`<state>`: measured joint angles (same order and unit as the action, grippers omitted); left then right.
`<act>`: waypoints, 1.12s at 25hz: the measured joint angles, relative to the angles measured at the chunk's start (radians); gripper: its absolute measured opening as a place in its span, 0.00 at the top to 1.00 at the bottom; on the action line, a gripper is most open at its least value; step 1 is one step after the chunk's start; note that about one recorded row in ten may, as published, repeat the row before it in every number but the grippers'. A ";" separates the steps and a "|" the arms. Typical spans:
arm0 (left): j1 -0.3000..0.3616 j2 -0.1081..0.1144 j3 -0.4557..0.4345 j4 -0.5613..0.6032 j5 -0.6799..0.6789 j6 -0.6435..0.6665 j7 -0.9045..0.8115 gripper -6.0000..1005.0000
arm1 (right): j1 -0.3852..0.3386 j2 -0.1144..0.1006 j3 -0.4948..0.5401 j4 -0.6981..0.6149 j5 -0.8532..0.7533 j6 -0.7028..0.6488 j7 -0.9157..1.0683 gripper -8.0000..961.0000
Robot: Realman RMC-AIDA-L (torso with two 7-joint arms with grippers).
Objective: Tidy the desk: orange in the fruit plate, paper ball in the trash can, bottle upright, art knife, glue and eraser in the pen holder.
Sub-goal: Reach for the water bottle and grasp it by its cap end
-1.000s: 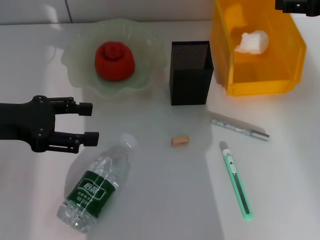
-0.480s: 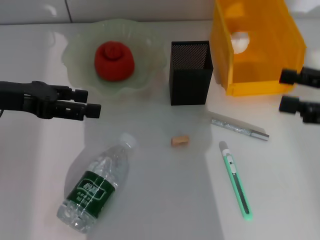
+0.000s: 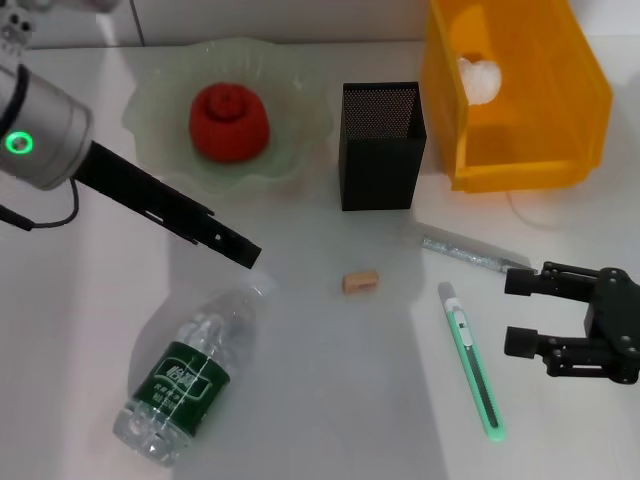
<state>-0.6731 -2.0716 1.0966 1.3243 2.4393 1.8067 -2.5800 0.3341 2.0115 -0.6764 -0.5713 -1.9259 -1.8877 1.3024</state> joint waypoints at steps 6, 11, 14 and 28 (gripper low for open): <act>-0.017 0.000 0.204 -0.009 0.032 -0.122 -0.141 0.25 | 0.000 0.004 0.000 0.021 -0.007 0.026 -0.015 0.16; -0.018 -0.001 0.295 -0.045 0.051 -0.191 -0.186 0.25 | 0.001 0.009 0.000 0.027 -0.008 0.049 -0.018 0.16; -0.020 -0.002 0.329 -0.076 0.052 -0.219 -0.193 0.25 | 0.000 0.012 0.000 0.028 -0.008 0.053 -0.019 0.16; -0.019 -0.008 0.422 -0.179 0.083 -0.323 -0.197 0.26 | -0.001 0.025 0.001 0.028 -0.009 0.071 -0.031 0.17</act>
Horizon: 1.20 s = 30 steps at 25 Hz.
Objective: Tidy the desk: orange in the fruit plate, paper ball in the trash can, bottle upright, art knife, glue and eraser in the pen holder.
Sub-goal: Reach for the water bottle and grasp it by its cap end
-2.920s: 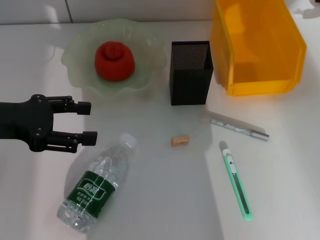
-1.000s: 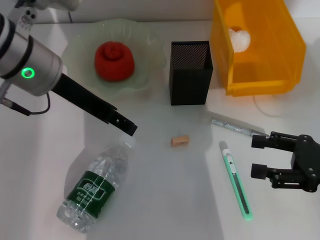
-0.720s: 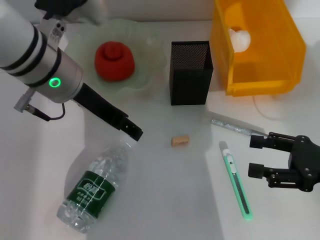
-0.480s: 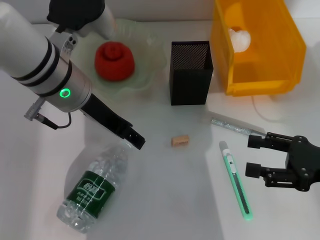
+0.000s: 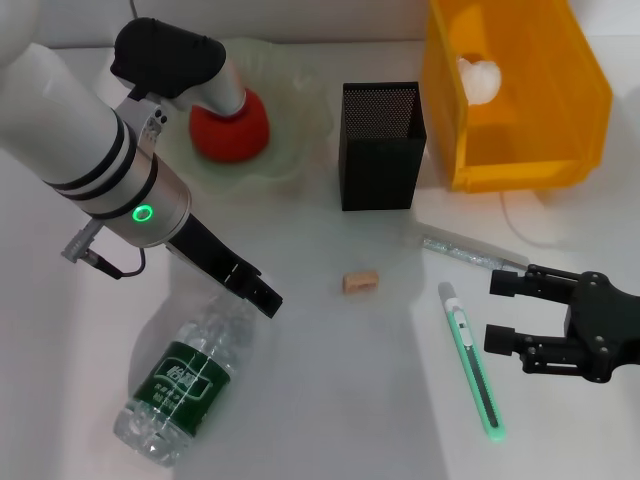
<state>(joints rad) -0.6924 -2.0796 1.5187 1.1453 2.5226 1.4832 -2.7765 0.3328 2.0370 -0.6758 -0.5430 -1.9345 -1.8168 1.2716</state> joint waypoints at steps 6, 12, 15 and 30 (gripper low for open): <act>0.007 0.000 0.035 -0.002 -0.004 -0.032 -0.005 0.27 | 0.000 0.000 0.006 0.000 0.000 0.001 0.000 0.17; 0.009 0.000 0.094 -0.001 -0.004 -0.041 -0.011 0.27 | 0.001 0.000 0.007 0.012 0.000 0.001 -0.001 0.17; 0.010 -0.001 0.125 0.011 -0.003 -0.045 -0.012 0.27 | 0.008 -0.003 0.007 0.033 0.000 0.001 -0.001 0.17; 0.028 0.000 0.140 0.056 -0.005 -0.052 -0.006 0.51 | 0.006 -0.004 0.007 0.038 0.000 0.001 -0.003 0.17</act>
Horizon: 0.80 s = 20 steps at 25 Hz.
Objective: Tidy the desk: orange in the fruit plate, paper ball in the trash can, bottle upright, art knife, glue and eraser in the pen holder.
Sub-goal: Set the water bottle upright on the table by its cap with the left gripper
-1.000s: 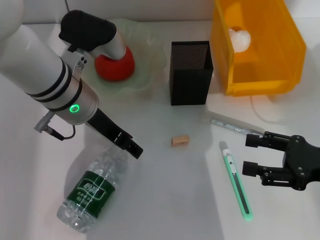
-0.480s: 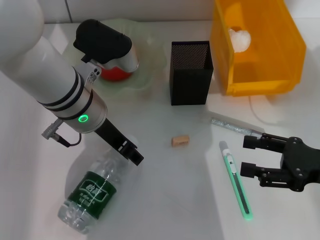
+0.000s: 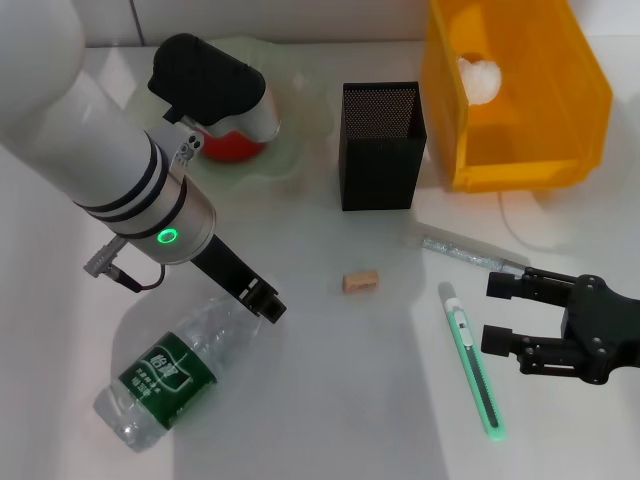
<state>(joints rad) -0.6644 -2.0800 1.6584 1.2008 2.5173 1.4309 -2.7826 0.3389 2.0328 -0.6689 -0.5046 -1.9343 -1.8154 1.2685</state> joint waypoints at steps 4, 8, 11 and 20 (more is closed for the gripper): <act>0.046 0.003 0.007 0.102 -0.010 0.013 0.032 0.56 | -0.001 0.001 0.000 0.000 0.000 0.001 0.000 0.17; 0.153 0.005 -0.013 0.257 -0.101 0.025 0.160 0.56 | 0.001 0.003 0.000 0.000 0.001 0.001 0.000 0.17; 0.225 0.007 -0.079 0.321 -0.183 0.022 0.249 0.56 | 0.003 0.003 0.001 0.000 0.005 0.001 0.000 0.17; 0.341 0.009 -0.273 0.288 -0.470 0.025 0.479 0.56 | 0.011 0.005 0.004 0.000 0.011 0.007 0.000 0.17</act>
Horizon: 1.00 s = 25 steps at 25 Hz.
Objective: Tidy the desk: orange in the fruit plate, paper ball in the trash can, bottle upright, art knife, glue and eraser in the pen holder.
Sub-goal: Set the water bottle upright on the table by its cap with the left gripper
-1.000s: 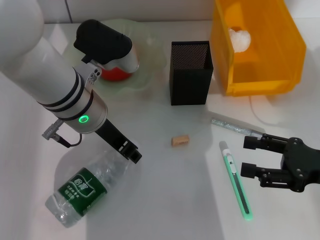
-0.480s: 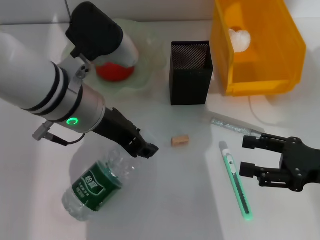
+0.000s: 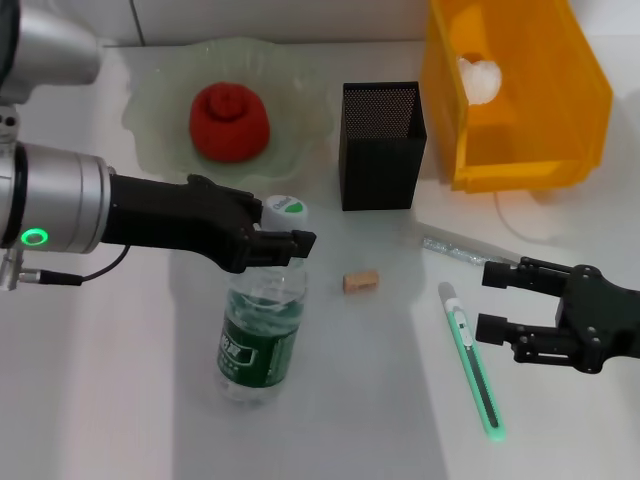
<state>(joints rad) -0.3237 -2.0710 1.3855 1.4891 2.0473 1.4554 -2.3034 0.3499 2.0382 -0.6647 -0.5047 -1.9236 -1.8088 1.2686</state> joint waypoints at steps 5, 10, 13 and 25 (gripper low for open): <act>0.081 0.000 -0.056 -0.038 -0.160 -0.002 0.174 0.56 | 0.004 0.006 0.005 0.001 0.000 0.003 0.001 0.17; 0.118 -0.001 -0.093 -0.247 -0.403 -0.054 0.460 0.56 | 0.004 0.014 0.022 0.002 0.000 0.003 0.001 0.17; 0.106 0.000 -0.140 -0.409 -0.518 -0.050 0.606 0.56 | 0.001 0.020 0.039 0.005 0.001 0.003 0.001 0.17; 0.052 0.000 -0.230 -0.844 -0.814 0.006 1.224 0.56 | -0.007 0.024 0.078 0.011 0.002 0.004 0.000 0.17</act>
<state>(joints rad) -0.2712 -2.0705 1.1554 0.6451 1.2334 1.4618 -1.0794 0.3425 2.0621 -0.5871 -0.4939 -1.9220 -1.8047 1.2687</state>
